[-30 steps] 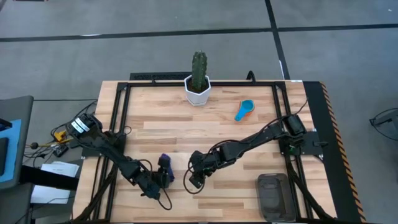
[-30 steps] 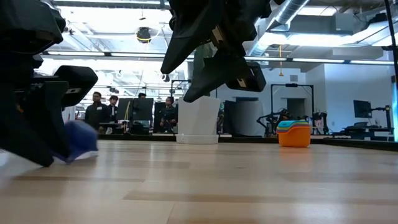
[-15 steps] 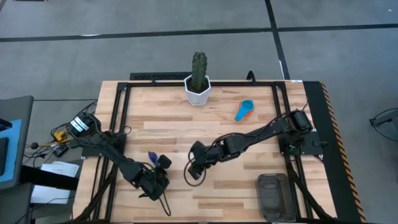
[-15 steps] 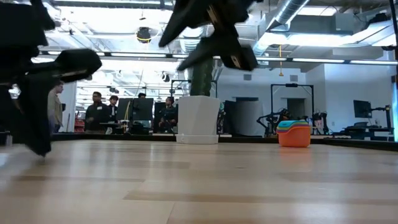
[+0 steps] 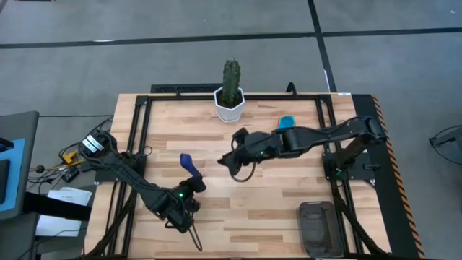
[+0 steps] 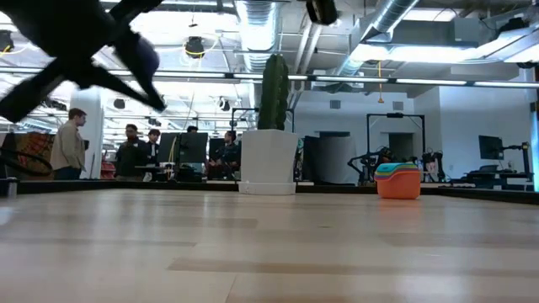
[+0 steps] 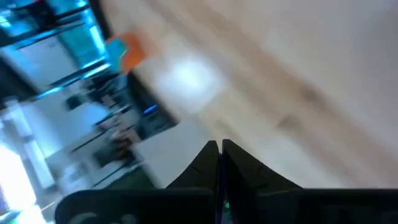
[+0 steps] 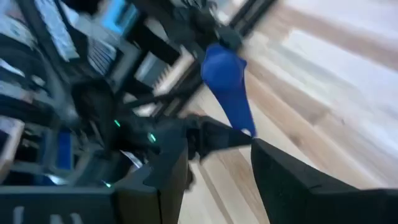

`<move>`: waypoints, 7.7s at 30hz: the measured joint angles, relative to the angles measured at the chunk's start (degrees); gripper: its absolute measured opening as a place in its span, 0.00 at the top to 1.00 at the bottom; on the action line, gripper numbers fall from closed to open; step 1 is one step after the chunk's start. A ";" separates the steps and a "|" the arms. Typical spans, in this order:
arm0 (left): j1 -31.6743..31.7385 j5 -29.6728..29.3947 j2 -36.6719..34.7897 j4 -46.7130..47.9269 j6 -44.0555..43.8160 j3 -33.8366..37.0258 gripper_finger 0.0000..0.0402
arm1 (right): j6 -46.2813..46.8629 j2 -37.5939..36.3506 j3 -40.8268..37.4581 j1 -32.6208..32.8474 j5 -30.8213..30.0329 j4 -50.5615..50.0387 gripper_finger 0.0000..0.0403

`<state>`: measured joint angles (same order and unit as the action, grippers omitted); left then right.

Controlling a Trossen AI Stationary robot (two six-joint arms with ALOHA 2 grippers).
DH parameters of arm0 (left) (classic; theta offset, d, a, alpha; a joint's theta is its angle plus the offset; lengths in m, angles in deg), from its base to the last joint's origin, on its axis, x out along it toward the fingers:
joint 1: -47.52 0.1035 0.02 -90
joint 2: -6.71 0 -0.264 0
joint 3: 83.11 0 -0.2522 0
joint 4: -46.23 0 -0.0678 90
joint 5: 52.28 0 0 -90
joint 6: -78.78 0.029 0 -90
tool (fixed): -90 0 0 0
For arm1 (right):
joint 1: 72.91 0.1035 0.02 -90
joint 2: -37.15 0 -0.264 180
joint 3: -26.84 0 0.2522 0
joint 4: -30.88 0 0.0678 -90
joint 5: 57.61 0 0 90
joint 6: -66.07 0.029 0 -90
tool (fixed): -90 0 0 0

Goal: Nest measuring cups in basket
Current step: Stack the violet measuring cup on top of the light blue measuring cup

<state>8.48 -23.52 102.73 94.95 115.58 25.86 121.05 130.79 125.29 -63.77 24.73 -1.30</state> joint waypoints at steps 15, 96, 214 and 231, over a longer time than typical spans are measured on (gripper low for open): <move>2.74 -8.06 -0.04 -1.69 11.39 0.04 1.00 | -9.42 -0.60 0.00 -3.20 3.19 4.37 0.39; 6.65 -23.93 -0.13 -64.19 -5.62 0.00 0.71 | -10.89 0.40 -0.04 -14.31 23.98 -1.51 0.92; 55.08 70.41 -27.99 -60.54 -77.58 10.74 1.00 | -11.45 -15.56 -17.81 -19.08 -9.96 16.52 0.76; 60.98 85.81 -14.22 -75.89 -85.12 10.34 1.00 | -9.33 -15.48 -17.84 -20.06 -11.10 7.84 0.98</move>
<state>69.47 62.28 88.52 19.06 30.46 36.19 111.72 115.31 107.45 -83.83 13.63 6.55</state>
